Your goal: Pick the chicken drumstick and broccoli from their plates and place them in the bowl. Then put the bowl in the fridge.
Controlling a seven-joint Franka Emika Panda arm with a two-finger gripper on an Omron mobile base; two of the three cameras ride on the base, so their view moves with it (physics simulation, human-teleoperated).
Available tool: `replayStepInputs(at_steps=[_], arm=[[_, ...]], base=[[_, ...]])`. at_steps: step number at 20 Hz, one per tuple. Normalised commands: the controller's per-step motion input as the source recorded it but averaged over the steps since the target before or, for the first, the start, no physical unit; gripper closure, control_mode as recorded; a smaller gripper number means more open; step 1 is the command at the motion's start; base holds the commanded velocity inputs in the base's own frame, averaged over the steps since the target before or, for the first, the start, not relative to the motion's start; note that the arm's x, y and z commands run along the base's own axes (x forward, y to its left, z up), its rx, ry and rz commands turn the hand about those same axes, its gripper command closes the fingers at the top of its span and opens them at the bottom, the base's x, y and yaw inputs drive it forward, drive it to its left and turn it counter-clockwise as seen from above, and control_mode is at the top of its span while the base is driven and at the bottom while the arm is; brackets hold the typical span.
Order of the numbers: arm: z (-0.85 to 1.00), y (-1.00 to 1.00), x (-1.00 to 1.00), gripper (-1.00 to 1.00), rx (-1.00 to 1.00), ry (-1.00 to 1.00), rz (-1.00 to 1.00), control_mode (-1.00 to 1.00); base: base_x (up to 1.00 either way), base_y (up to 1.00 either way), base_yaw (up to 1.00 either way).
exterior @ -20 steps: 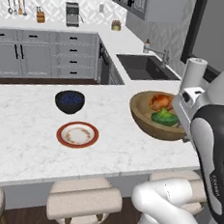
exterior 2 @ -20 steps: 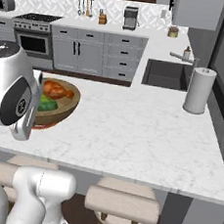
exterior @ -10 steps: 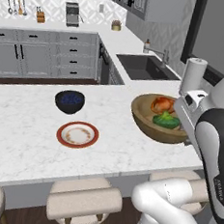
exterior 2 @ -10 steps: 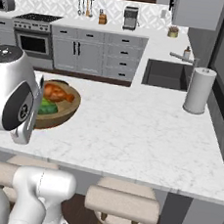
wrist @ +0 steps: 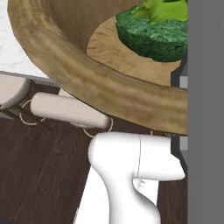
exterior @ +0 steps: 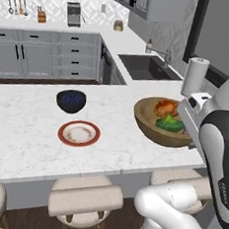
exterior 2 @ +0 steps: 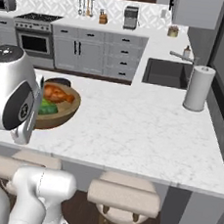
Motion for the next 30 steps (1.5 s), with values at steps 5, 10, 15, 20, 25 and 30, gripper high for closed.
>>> replayStepInputs(at_steps=[5, 10, 15, 20, 25, 30], arm=[[0.0, 0.0, 0.0, 1.0, 0.0, 0.0, 0.0, 1.0], [0.0, 0.0, 0.0, 1.0, 0.0, 0.0, 0.0, 1.0], [0.0, 0.0, 0.0, 1.0, 0.0, 0.0, 0.0, 1.0], [0.0, 0.0, 0.0, 1.0, 0.0, 0.0, 0.0, 1.0], [0.0, 0.0, 0.0, 1.0, 0.0, 0.0, 0.0, 1.0], [0.0, 0.0, 0.0, 1.0, 0.0, 0.0, 0.0, 1.0]], base=[[-1.0, 0.08, 0.0], [-0.69, 0.87, 0.01], [-0.07, 1.0, 0.0], [0.0, 1.0, 0.06], [0.0, 1.0, 0.06], [0.0, 1.0, 0.05]])
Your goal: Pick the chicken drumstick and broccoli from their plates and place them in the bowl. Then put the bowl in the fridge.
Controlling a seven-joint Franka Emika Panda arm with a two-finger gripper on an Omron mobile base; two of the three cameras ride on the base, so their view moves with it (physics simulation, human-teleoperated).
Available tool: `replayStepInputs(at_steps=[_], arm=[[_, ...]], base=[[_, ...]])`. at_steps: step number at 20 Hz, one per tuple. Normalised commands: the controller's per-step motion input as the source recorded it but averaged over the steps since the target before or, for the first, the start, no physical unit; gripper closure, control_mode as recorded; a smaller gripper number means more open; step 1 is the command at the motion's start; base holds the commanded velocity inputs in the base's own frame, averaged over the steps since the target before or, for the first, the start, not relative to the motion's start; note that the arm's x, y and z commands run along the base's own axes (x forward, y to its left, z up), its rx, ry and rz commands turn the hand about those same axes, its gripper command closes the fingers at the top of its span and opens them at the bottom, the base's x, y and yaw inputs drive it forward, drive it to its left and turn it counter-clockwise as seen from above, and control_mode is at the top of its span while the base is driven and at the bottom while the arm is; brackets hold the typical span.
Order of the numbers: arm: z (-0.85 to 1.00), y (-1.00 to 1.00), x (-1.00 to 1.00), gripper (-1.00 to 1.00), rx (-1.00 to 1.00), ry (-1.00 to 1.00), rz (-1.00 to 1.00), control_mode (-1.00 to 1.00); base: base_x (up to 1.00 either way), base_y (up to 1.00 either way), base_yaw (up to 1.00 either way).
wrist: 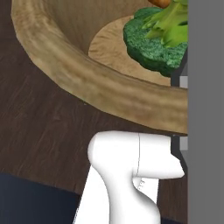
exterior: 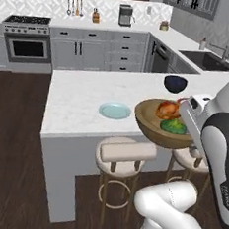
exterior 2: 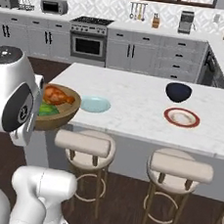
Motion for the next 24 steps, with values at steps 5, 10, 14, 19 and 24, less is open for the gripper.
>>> replayStepInputs(at_steps=[5, 10, 14, 19, 24], arm=[[0.0, 0.0, 0.0, 1.0, 0.0, 0.0, 0.0, 1.0], [0.0, 0.0, 0.0, 1.0, 0.0, 0.0, 0.0, 1.0], [0.0, 0.0, 0.0, 1.0, 0.0, 0.0, 0.0, 1.0], [0.0, 0.0, 0.0, 1.0, 0.0, 0.0, 0.0, 1.0], [0.0, 0.0, 0.0, 1.0, 0.0, 0.0, 0.0, 1.0]], base=[[0.0, 1.0, 0.17], [0.09, 1.0, 0.29], [0.45, 1.0, 0.16], [0.56, 1.0, -0.08], [0.61, 1.0, -0.26]])
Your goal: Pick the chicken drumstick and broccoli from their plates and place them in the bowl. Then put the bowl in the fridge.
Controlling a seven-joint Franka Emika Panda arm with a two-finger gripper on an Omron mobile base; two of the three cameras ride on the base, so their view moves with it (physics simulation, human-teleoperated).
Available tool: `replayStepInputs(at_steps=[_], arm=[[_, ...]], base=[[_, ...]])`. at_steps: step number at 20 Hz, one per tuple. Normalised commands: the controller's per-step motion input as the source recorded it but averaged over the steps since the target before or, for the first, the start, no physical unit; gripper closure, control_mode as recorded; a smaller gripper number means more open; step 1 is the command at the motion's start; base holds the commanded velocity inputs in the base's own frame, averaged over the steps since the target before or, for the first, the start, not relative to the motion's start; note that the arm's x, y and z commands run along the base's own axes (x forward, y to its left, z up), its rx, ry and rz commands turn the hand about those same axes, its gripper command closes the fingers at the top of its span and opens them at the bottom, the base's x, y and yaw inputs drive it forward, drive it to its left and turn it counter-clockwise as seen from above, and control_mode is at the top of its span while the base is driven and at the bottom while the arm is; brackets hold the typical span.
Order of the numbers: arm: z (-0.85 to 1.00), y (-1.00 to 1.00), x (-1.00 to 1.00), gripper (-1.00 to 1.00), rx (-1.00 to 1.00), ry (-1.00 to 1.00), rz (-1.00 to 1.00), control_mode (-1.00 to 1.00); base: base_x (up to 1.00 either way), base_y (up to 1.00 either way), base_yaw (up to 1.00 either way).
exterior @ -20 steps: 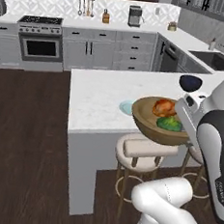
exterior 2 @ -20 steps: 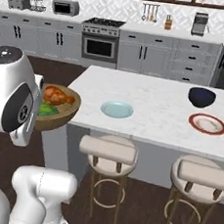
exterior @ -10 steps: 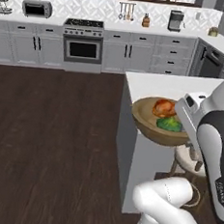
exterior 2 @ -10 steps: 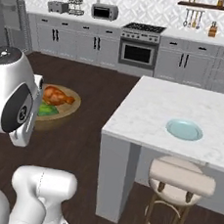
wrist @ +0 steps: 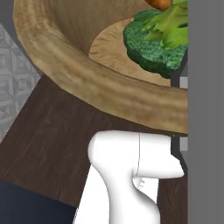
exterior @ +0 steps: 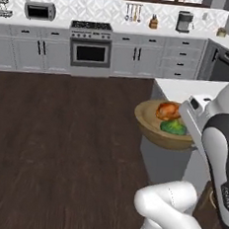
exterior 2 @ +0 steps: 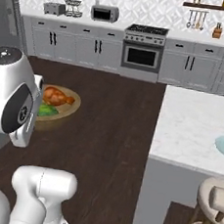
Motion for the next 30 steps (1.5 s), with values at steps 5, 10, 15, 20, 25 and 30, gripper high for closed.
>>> replayStepInputs(at_steps=[5, 10, 15, 20, 25, 30], arm=[[0.0, 0.0, 0.0, 1.0, 0.0, 0.0, 0.0, 1.0], [0.0, 0.0, 0.0, 1.0, 0.0, 0.0, 0.0, 1.0], [0.0, 0.0, 0.0, 1.0, 0.0, 0.0, 0.0, 1.0], [0.0, 0.0, 0.0, 1.0, 0.0, 0.0, 0.0, 1.0], [0.0, 0.0, 0.0, 1.0, 0.0, 0.0, 0.0, 1.0], [0.0, 0.0, 0.0, 1.0, 0.0, 0.0, 0.0, 1.0]], base=[[0.98, 1.0, -0.3], [1.0, 0.98, -0.11], [1.0, 0.4, 0.02], [1.0, 0.01, 0.22], [1.0, 0.0, 0.4], [1.0, -0.1, 0.51]])
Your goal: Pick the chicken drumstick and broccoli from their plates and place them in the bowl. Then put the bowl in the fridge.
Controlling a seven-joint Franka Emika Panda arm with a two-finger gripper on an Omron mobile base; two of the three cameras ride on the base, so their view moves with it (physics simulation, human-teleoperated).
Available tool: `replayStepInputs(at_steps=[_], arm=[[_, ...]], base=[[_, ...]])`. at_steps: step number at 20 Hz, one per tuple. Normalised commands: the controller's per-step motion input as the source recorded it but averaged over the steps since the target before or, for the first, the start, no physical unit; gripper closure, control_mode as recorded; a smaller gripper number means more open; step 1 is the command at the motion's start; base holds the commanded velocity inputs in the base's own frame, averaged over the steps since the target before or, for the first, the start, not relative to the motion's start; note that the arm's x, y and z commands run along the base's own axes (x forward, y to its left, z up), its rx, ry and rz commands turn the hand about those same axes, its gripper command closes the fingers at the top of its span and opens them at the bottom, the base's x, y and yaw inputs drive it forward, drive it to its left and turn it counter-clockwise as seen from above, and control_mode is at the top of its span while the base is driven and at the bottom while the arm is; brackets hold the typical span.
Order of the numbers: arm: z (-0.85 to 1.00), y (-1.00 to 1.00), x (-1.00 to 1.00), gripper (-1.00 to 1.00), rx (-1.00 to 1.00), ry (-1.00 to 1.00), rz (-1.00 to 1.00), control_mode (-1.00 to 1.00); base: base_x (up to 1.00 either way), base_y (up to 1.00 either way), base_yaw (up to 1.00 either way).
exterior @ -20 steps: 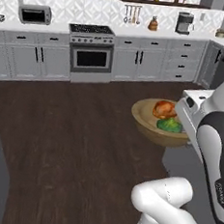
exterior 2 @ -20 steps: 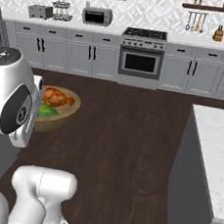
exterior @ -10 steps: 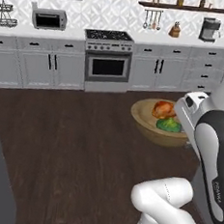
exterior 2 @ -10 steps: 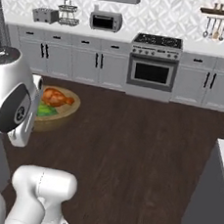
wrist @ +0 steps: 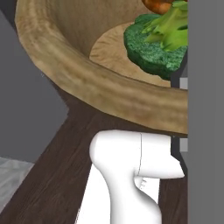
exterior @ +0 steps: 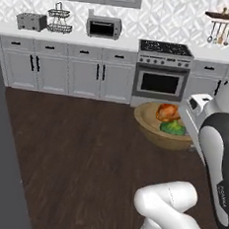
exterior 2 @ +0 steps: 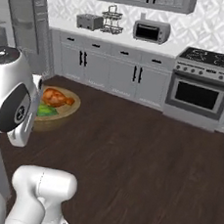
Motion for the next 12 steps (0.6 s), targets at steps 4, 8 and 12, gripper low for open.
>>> replayStepInputs(at_steps=[4, 8, 12], arm=[[0.0, 0.0, 0.0, 1.0, 0.0, 0.0, 0.0, 1.0], [0.0, 0.0, 0.0, 1.0, 0.0, 0.0, 0.0, 1.0], [0.0, 0.0, 0.0, 1.0, 0.0, 0.0, 0.0, 1.0]], base=[[1.0, -0.36, 0.53], [1.0, -0.56, 0.52], [1.0, -0.75, 0.51]])
